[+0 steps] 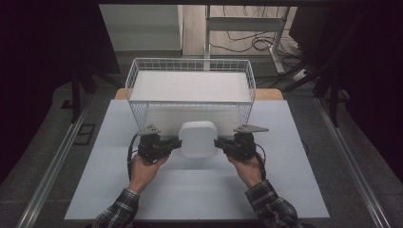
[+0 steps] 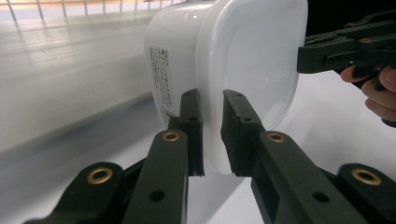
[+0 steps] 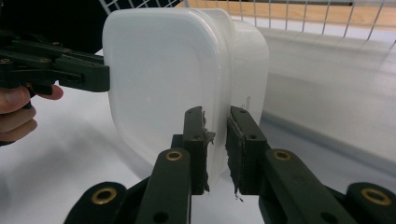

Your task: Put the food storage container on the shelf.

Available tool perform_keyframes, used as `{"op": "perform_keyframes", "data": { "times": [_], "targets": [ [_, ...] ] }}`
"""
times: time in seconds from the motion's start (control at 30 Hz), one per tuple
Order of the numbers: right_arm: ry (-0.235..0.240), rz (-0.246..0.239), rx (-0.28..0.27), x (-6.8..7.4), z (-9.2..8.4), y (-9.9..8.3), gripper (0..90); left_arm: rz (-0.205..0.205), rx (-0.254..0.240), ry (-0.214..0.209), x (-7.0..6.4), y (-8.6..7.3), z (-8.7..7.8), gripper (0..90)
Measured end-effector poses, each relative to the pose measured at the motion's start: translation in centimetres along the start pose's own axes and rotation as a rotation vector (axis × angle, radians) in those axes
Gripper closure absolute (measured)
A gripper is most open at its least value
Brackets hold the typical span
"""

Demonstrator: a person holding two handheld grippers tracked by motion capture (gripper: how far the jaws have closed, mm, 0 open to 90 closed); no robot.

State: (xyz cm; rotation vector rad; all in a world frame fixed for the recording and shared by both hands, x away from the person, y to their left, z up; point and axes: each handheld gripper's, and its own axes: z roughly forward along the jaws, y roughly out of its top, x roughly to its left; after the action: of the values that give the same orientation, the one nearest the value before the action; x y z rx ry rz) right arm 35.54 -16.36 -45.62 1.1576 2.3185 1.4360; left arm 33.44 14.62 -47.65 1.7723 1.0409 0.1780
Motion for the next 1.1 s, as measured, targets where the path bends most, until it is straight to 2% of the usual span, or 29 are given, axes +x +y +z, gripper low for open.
{"op": "perform_keyframes", "data": {
  "times": [0.23, 0.47, 0.67, 0.73, 0.8, 0.97, 1.03, 1.07, 1.1],
  "targets": [
    [-0.020, 0.006, 0.001, -1.1, 1.4, 0.9, 77.4, -0.006, -0.001, 0.027, 1.1, 0.9, 1.1, 78.9],
    [-0.033, 0.026, 0.010, -2.2, 3.0, 1.5, 77.0, -0.041, 0.007, 0.056, 2.1, 1.5, 2.2, 78.7],
    [-0.044, 0.048, 0.022, -2.9, 4.2, 1.6, 76.8, -0.054, 0.022, 0.078, 3.1, 1.8, 3.3, 78.1],
    [-0.047, 0.056, 0.028, -3.2, 4.5, 1.6, 76.5, -0.057, 0.024, 0.080, 3.2, 1.9, 3.4, 77.8],
    [-0.031, 0.080, 0.025, -3.5, 4.6, 1.6, 76.5, -0.076, 0.008, 0.058, 3.6, 2.0, 3.6, 77.6],
    [-0.022, 0.085, 0.035, -3.8, 4.7, 1.9, 75.3, -0.058, 0.002, 0.059, 3.7, 2.1, 3.8, 75.3],
    [-0.043, 0.069, 0.032, -3.7, 5.0, 2.0, 71.7, -0.040, -0.003, 0.079, 3.7, 2.1, 4.1, 72.4],
    [-0.060, 0.059, 0.036, -3.7, 5.2, 2.1, 68.8, -0.024, -0.018, 0.114, 3.5, 2.1, 4.5, 71.9],
    [-0.074, 0.056, 0.049, -3.7, 5.5, 2.0, 65.6, -0.014, -0.033, 0.130, 3.4, 2.0, 4.7, 72.5]
  ]
}}
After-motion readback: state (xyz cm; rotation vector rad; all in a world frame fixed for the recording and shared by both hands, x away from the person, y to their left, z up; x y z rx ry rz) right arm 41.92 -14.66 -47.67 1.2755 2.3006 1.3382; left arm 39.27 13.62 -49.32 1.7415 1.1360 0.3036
